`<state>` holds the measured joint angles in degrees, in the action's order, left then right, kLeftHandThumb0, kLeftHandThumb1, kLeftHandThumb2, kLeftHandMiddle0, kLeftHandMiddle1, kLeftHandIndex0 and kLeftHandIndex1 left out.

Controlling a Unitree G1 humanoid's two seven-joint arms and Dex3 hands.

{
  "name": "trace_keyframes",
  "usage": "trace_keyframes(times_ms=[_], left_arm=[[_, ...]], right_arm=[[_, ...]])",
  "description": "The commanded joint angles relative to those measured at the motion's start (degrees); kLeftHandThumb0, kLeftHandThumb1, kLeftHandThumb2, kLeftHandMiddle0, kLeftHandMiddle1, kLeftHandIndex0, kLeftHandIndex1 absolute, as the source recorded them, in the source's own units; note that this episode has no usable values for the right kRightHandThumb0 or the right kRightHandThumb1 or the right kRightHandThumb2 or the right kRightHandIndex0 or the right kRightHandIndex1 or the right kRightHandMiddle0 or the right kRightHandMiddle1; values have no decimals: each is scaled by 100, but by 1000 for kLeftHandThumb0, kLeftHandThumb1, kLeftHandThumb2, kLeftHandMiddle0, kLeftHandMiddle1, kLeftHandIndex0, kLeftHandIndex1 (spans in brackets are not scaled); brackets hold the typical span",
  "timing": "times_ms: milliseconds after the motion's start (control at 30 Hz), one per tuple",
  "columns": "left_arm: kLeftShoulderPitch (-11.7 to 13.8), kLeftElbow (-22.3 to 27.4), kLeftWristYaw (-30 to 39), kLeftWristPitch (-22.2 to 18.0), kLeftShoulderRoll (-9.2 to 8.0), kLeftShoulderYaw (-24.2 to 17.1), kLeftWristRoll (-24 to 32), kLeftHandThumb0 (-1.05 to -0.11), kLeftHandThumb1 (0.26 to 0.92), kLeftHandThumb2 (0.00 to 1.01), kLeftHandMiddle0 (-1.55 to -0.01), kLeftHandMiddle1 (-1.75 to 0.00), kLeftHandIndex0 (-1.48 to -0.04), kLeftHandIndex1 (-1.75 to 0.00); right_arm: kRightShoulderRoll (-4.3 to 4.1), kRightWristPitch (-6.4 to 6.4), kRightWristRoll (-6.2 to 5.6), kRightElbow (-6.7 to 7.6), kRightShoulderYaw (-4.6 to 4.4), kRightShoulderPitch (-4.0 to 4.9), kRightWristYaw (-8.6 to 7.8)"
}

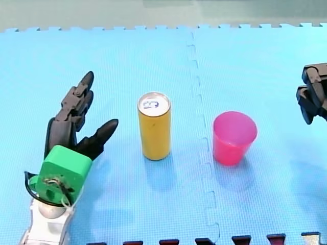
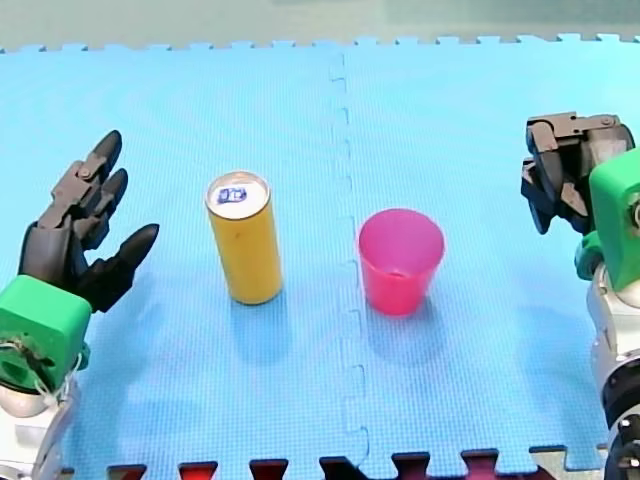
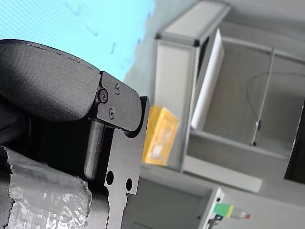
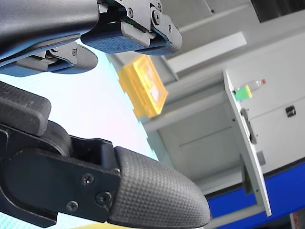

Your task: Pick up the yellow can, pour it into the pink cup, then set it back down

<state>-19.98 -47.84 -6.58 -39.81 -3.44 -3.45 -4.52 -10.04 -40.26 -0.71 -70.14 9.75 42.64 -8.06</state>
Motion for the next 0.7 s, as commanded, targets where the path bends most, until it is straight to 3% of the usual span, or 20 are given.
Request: trace_keyframes(times_ms=[0,267,667], left_arm=[[38,90,40,36,-30,-11,30,-1048,921,109,-343,0,-269,0],[163,420,4,191,-8,22,-21,-1048,921,159,-348,-2,-264,0],[91,491,130,440,-75,-4,52,-1048,921,170,-348,-2,-261,-1]], right_arm=[[-33,21,-19,-20,18,31,-3],[-34,72,-70,-46,69,55,-76],[-19,114,-130,-73,131,66,-149]])
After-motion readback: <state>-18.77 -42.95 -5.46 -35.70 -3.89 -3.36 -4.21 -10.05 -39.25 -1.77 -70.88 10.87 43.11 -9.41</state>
